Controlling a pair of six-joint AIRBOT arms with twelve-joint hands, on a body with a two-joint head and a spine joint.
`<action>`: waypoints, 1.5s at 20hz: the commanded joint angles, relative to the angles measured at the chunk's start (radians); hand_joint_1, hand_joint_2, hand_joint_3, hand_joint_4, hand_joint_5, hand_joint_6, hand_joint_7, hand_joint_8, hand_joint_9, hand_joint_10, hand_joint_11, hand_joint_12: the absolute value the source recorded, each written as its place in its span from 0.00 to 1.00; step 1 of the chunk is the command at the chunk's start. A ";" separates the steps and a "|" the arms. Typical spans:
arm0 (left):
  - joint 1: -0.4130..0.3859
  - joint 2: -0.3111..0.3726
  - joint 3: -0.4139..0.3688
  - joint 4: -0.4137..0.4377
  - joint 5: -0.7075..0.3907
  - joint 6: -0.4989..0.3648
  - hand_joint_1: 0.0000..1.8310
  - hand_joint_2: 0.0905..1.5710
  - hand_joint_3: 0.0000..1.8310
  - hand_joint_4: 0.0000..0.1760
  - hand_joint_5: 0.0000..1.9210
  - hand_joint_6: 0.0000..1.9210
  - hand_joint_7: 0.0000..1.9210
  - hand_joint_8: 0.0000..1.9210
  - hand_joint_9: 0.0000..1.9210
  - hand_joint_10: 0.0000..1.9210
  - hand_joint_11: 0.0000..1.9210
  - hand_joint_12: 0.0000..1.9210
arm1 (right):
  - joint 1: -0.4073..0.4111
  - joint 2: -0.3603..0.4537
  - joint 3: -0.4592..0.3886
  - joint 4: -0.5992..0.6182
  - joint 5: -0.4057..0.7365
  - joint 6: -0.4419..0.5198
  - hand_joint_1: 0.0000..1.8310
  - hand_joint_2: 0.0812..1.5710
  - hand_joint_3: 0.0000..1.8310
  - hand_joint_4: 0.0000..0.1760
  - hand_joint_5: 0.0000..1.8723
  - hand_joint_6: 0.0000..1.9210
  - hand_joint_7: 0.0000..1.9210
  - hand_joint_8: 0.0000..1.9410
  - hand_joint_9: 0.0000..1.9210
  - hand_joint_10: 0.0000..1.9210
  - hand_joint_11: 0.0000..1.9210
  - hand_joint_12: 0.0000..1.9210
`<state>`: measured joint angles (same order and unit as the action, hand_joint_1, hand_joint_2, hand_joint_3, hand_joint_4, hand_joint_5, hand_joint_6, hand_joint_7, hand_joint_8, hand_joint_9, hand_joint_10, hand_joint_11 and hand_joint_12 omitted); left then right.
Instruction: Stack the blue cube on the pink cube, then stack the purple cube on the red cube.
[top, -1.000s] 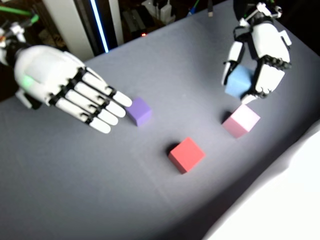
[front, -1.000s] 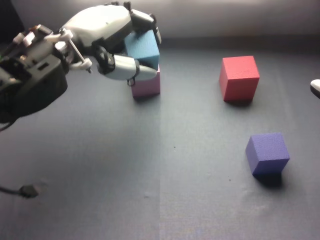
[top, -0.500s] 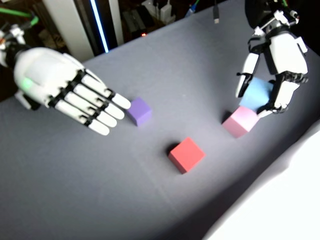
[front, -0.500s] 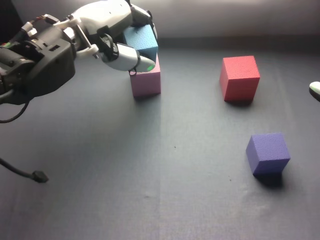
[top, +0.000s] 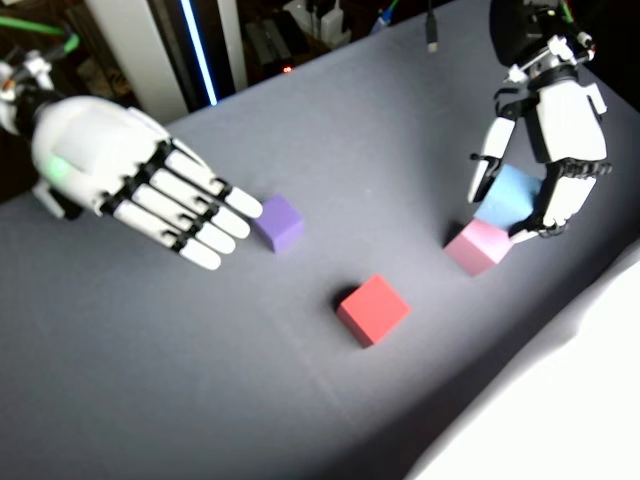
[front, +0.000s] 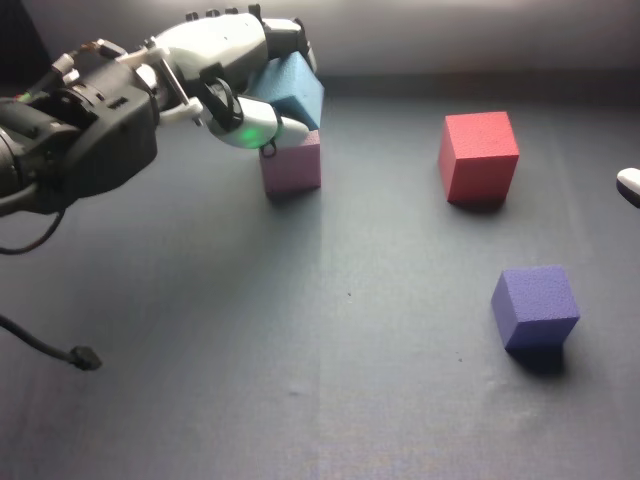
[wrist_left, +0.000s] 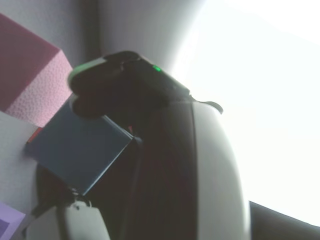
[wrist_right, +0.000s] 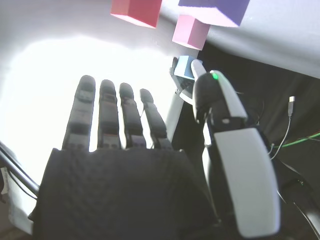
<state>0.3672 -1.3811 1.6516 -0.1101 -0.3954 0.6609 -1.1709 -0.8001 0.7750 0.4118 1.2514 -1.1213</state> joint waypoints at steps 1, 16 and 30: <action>-0.002 0.007 0.007 -0.001 -0.117 0.001 0.45 0.71 0.00 0.27 0.08 0.28 0.17 0.16 0.09 0.45 0.00 0.88 | 0.003 0.002 0.004 -0.012 0.119 0.008 0.33 0.85 0.00 0.00 0.00 0.00 0.00 0.00 0.00 0.00 0.00 0.00; 0.073 0.116 -0.120 0.012 -0.328 -0.013 0.35 0.60 0.00 1.00 0.00 0.00 0.00 0.00 0.00 0.00 0.00 0.00 | 0.001 0.003 -0.003 -0.031 0.122 0.025 0.33 0.82 0.00 0.00 0.00 0.00 0.00 0.00 0.00 0.00 0.00 0.00; 0.509 0.391 -0.497 -0.079 -0.959 -0.004 0.40 0.85 0.01 1.00 0.00 0.00 0.00 0.00 0.00 0.00 0.00 0.00 | 0.153 -0.090 0.109 -0.172 -0.151 0.102 0.46 0.70 0.00 0.10 0.00 0.00 0.00 0.00 0.00 0.00 0.00 0.00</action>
<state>0.9020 -1.0004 1.1461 -0.1883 -1.2182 0.6567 -1.0153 -0.9035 0.8906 0.2459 1.0100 -1.0237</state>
